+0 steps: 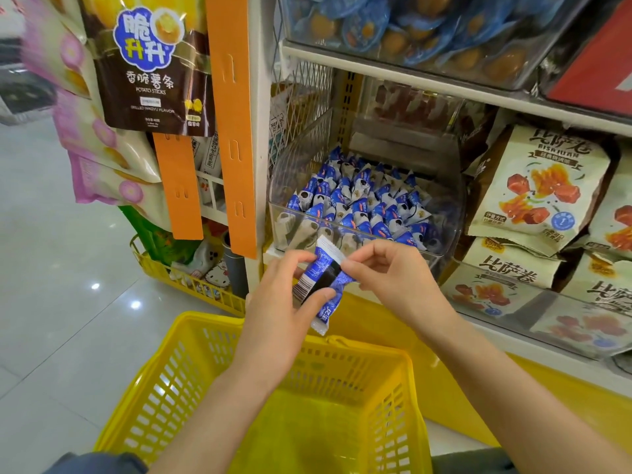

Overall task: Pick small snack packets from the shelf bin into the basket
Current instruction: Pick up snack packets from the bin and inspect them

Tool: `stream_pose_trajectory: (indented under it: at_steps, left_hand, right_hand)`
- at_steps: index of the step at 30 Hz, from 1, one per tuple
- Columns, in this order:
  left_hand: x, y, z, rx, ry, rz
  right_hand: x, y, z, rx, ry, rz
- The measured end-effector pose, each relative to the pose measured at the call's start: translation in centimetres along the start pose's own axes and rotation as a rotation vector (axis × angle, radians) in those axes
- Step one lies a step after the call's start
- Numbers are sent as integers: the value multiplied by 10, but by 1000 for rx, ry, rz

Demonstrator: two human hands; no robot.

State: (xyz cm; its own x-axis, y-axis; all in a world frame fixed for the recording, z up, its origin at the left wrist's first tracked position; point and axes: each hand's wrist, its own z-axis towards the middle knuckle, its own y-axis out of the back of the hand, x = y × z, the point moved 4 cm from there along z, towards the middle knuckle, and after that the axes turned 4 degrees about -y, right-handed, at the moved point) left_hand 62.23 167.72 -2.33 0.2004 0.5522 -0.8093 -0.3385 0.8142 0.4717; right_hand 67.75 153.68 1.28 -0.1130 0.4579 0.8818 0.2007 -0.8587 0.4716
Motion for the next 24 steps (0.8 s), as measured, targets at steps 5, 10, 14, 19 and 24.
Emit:
stream_pose_trajectory:
  at_steps: [5, 10, 14, 19, 24]
  left_hand:
    - [-5, -2, -3, -38, -53, 162]
    - [-5, -3, -5, -70, -70, 24]
    - [-4, -4, -6, -71, -65, -33]
    - [-7, -3, -5, -90, -66, -39]
    - [-2, -3, -2, -51, -29, -39]
  right_hand:
    - [4, -6, -4, -126, 144, -68]
    - [8, -12, -6, -91, 152, -26]
    - [10, -13, -5, -54, 118, -18]
    - [8, -16, -8, -10, 79, -10]
    - [4, -17, -7, 51, 31, 63]
